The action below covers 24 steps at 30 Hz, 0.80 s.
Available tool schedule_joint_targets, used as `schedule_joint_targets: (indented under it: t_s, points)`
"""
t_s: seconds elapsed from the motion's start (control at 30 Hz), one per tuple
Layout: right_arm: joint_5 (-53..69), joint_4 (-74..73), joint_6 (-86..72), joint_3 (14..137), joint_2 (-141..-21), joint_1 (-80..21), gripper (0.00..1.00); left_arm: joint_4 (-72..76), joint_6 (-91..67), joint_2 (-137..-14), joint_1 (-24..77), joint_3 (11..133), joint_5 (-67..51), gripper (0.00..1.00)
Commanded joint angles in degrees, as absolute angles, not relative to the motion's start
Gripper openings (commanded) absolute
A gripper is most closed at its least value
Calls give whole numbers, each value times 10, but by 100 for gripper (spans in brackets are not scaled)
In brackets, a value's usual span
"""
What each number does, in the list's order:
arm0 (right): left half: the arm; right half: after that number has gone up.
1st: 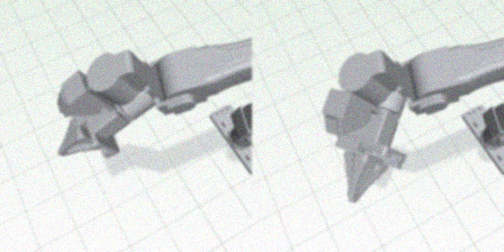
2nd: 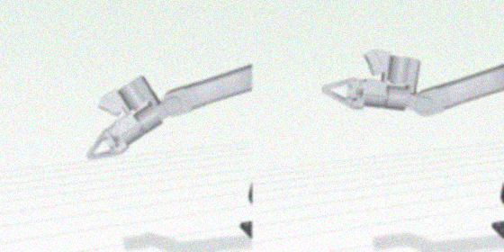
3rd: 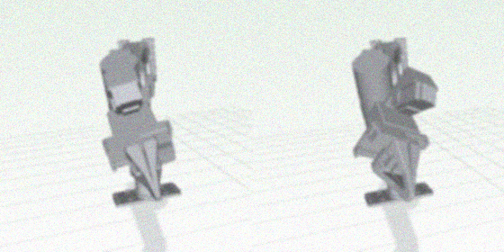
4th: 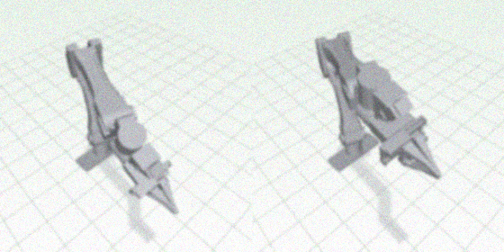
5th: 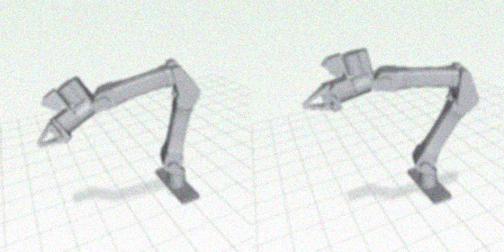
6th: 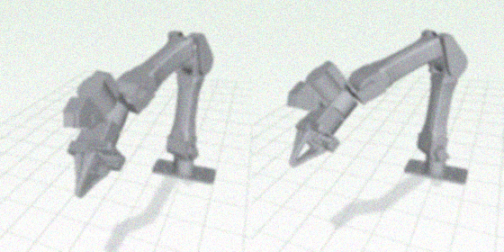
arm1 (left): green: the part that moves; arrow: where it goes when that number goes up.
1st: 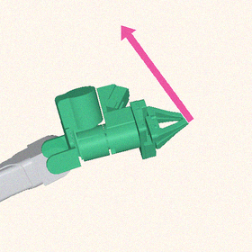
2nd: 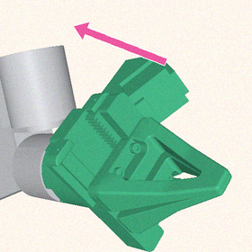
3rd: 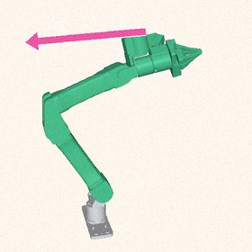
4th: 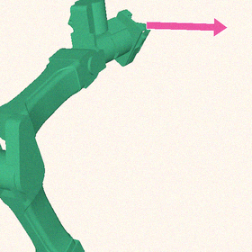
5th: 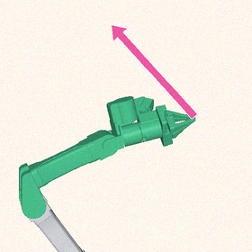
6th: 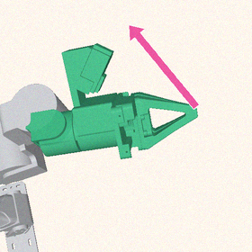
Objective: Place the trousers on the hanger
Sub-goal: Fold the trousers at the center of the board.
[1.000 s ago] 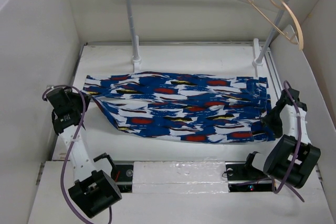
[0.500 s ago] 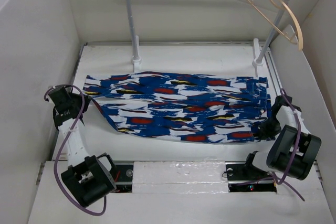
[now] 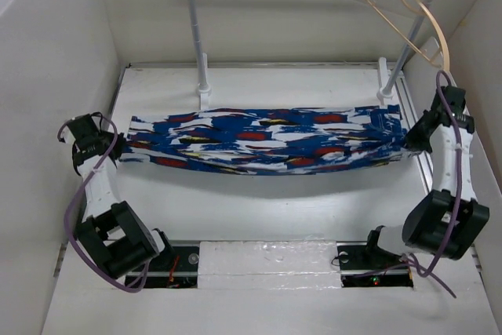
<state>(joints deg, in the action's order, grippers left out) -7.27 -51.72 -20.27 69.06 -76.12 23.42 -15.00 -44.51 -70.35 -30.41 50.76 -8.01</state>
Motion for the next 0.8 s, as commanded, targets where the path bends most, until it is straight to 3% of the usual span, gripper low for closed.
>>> schedule_joint_targets:
  t_s: [0.0,0.13,0.4,0.77]
  points:
    - [-94,-456,-167,801,-827,196,0,-134,-443,-707,-305,551,-27,0]
    - [-93,-433,-164,858,-902,190,0,-106,-443,-716,-270,567,36,0]
    - [-119,-388,-141,1012,-1091,164,0,-160,-425,-905,-178,745,162,0]
    - [-119,-314,-142,1135,-1230,134,0,-194,-374,-1130,-142,1008,205,0]
